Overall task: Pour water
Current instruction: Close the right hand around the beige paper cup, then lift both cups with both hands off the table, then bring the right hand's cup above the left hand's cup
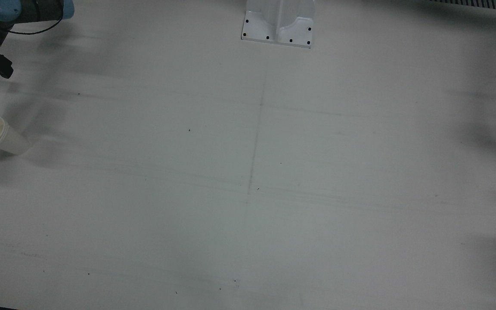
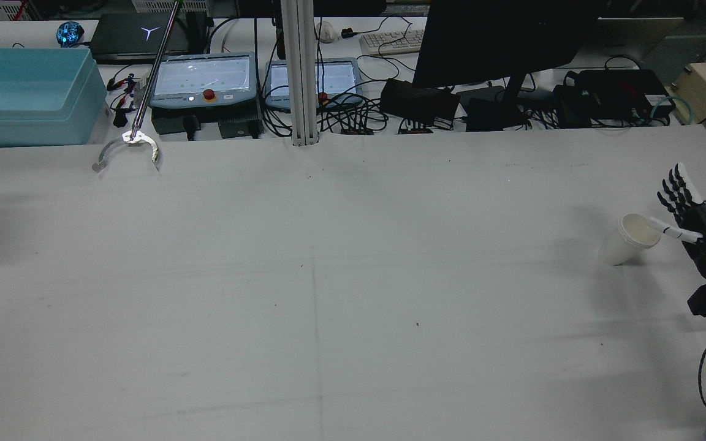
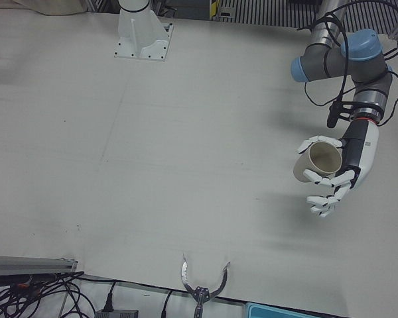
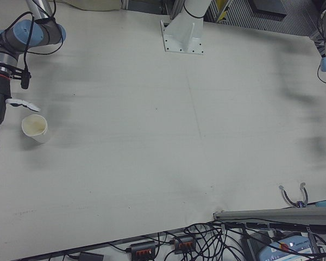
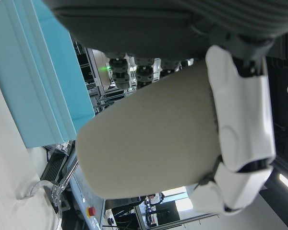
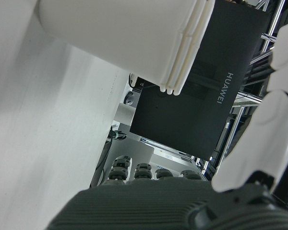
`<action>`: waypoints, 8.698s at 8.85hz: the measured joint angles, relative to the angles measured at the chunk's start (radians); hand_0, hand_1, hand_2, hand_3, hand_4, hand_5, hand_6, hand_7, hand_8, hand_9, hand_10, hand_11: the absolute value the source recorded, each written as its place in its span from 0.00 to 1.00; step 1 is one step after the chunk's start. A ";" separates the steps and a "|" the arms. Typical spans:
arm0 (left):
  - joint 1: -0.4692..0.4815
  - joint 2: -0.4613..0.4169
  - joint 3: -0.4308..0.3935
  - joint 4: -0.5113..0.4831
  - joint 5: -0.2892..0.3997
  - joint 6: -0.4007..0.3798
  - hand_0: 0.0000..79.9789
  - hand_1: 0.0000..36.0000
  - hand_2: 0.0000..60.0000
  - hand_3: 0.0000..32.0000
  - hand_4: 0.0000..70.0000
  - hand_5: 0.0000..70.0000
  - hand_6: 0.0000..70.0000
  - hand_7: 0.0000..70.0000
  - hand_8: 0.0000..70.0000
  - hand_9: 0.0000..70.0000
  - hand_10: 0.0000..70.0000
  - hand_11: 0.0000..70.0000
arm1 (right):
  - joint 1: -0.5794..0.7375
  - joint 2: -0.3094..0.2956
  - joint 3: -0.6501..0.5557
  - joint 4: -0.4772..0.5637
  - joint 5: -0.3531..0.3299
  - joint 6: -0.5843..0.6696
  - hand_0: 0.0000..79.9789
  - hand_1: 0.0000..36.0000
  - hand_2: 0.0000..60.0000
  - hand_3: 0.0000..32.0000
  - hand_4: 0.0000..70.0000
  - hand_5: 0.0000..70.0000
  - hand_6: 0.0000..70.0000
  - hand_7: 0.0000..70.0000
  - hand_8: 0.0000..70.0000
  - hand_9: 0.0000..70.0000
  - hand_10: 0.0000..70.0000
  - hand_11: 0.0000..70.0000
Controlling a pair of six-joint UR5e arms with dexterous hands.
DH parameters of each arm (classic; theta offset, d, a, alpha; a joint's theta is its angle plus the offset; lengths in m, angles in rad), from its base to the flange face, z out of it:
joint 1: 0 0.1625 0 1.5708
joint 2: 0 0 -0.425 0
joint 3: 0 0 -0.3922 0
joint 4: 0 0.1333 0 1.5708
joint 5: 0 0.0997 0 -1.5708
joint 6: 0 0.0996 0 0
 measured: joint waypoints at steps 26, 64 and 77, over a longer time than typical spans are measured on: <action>0.013 0.019 0.014 0.007 -0.001 0.027 0.71 1.00 1.00 0.00 0.86 1.00 0.25 0.48 0.22 0.33 0.12 0.21 | -0.127 0.099 -0.128 -0.008 0.153 -0.059 0.58 0.47 0.31 0.00 0.00 0.00 0.00 0.00 0.02 0.06 0.06 0.11; 0.016 -0.050 -0.077 0.090 0.120 0.053 0.72 1.00 1.00 0.00 0.88 1.00 0.26 0.49 0.22 0.32 0.11 0.19 | 0.084 0.176 0.220 -0.166 0.072 -0.161 0.64 0.47 0.45 0.00 0.73 1.00 0.26 0.40 0.22 0.34 0.21 0.32; 0.514 -0.563 -0.057 0.331 0.094 0.312 0.70 1.00 1.00 0.00 0.87 1.00 0.25 0.48 0.22 0.32 0.12 0.20 | 0.094 0.318 0.454 -0.309 0.070 -0.290 0.65 0.50 0.47 0.00 0.71 1.00 0.27 0.40 0.21 0.32 0.21 0.31</action>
